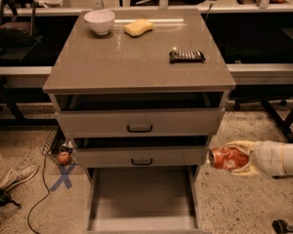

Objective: Pick coke can from bottom drawer and place on counter

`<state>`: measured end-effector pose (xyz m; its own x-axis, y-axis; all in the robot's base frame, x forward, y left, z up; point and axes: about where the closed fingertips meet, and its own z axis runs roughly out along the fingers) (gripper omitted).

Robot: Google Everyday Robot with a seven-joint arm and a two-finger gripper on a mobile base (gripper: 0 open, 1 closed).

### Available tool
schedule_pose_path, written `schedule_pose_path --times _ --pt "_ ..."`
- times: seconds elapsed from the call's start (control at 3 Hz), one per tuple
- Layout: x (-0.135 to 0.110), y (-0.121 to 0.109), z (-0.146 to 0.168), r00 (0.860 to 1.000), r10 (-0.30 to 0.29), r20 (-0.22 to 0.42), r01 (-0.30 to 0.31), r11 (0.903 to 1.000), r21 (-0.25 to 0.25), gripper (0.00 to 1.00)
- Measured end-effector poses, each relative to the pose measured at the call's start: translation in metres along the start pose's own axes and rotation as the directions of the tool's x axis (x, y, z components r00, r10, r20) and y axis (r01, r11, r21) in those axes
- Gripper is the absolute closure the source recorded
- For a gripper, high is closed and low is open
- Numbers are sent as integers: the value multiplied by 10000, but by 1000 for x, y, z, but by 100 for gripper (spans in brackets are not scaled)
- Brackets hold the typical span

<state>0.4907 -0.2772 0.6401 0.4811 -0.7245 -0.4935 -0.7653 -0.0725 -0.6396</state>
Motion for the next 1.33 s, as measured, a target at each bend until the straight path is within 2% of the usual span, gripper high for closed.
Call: schedule_pose_path --times 0.33,0.67,1.0,1.33 --pt "-26 -51 -52 9946 -959 -398 979 9939 502 100" --pt "-58 -104 -96 9772 -1973 -790 2032 9763 751 100" --pt "-58 -104 -96 9771 -1974 -790 2033 9762 751 100" --pt "-83 -145 -103 9688 -2363 -742 2428 9653 964 100"
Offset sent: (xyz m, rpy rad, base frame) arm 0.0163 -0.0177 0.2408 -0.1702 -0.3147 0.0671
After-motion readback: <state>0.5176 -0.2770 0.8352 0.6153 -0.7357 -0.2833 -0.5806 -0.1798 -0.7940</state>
